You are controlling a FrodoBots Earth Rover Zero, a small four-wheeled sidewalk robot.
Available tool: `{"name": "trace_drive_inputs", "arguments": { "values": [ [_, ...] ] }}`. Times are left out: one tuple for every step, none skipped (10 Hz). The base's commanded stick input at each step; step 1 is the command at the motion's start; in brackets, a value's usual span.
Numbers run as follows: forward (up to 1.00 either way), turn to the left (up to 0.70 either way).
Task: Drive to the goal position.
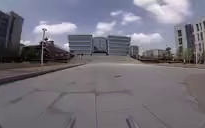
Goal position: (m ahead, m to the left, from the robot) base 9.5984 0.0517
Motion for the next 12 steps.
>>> {"name": "trace_drive_inputs", "arguments": {
  "values": [
    [0.70,0.01],
    [0.70,0.01],
    [0.70,0.01],
    [0.70,0.00],
    [0.70,0.00],
    [0.70,0.00],
    [0.70,0.00],
    [0.70,0.05],
    [0.70,0.10],
    [0.70,0.13],
    [0.70,0.13],
    [0.70,0.13]
  ]
}}
